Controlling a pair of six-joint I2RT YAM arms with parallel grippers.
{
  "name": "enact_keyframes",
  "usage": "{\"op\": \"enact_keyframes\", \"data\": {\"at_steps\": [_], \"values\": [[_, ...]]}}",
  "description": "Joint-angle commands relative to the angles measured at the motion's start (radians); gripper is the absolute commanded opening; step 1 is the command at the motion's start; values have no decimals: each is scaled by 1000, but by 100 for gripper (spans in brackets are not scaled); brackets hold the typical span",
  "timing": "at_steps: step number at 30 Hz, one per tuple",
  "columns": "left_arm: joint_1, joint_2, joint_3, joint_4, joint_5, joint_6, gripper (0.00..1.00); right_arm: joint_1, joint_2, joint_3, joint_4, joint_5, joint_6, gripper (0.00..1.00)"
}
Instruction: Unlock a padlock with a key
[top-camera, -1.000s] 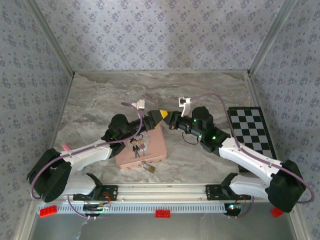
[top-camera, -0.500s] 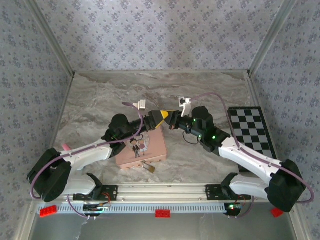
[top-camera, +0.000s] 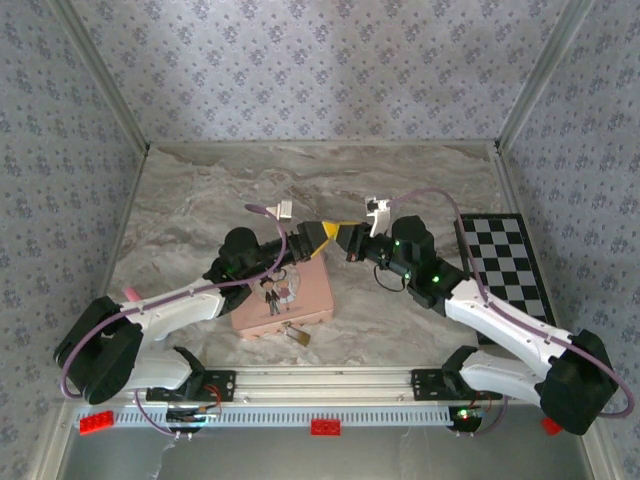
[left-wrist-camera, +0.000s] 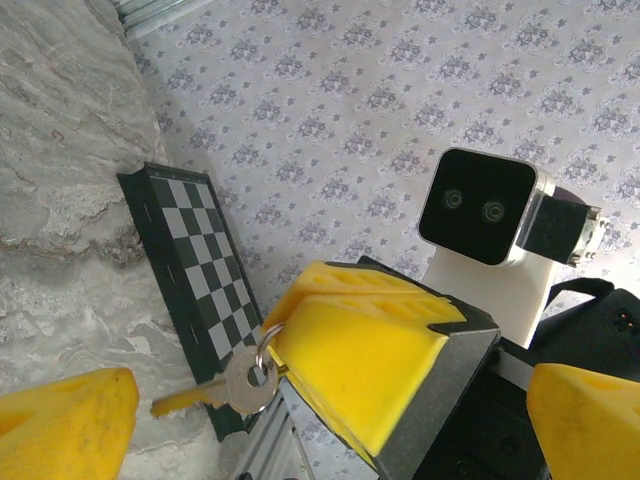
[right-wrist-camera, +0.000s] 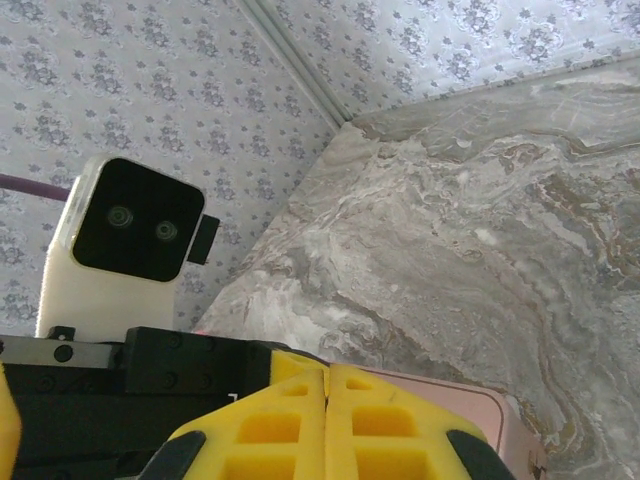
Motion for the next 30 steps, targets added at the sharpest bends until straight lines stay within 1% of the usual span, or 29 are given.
{"op": "enact_keyframes", "data": {"at_steps": [1, 5, 11, 14, 16, 22, 25, 30], "values": [[-4, 18, 30, 38, 16, 3, 100, -2, 14, 15, 39, -50, 1, 0], [-6, 35, 37, 57, 30, -9, 100, 4, 57, 24, 103, -107, 48, 0], [-16, 41, 49, 69, 49, -9, 100, 11, 113, 39, 129, -106, 52, 0], [-15, 32, 41, 64, 45, -8, 100, 13, 108, 45, 96, -81, 36, 0], [-15, 19, 34, 47, 34, 1, 100, 12, 97, 39, 63, -63, -9, 0], [0, -10, 22, 7, 11, 18, 97, -1, 26, 3, -11, -23, -49, 0], [3, -5, 30, 9, 19, 17, 94, -6, 13, -8, -15, -20, -42, 0], [3, 15, 46, 41, 40, -1, 85, -5, 27, -13, -5, -18, -21, 0]]}}
